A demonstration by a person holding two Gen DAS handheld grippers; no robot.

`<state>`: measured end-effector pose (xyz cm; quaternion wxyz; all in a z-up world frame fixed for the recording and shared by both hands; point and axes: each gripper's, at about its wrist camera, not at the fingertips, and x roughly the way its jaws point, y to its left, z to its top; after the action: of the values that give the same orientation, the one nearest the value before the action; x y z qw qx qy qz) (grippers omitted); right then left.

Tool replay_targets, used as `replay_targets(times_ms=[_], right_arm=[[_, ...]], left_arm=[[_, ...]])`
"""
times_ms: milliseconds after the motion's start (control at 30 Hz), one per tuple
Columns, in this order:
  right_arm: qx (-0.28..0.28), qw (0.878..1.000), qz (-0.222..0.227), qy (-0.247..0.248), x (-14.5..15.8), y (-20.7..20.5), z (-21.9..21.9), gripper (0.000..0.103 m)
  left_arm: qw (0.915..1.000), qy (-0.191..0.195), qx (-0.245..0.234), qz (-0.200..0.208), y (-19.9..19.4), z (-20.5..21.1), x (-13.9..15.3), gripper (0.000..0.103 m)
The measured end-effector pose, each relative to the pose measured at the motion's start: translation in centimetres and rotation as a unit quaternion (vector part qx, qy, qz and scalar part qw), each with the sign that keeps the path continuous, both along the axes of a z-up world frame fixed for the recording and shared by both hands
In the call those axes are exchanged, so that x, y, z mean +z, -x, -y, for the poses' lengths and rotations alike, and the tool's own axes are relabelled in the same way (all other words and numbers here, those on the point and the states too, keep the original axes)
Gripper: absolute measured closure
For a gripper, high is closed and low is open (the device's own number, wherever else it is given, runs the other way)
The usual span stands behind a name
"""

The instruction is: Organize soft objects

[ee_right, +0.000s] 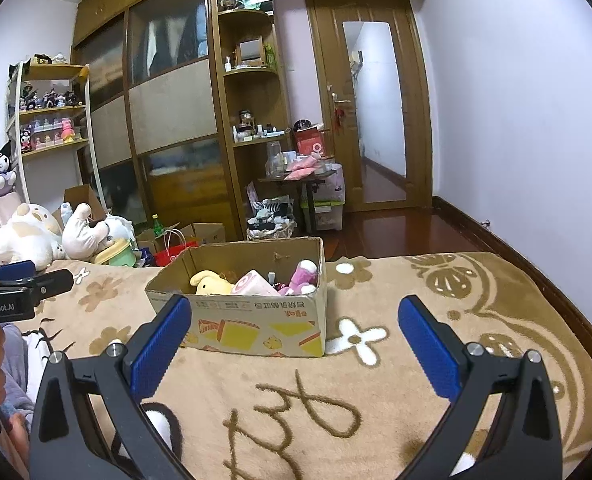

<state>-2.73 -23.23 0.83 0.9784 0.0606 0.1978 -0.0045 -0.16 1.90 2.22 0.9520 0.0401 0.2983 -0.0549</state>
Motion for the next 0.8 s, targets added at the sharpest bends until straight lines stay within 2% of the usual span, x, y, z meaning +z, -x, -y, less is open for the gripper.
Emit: replay_targets(times_ms=[800], right_arm=[[-0.004,1.0,0.0,0.001,-0.48,-0.12,0.02,0.0]], left_arm=[[0.9997,-0.021,-0.004,-0.012,-0.16,0.5,-0.52,0.001]])
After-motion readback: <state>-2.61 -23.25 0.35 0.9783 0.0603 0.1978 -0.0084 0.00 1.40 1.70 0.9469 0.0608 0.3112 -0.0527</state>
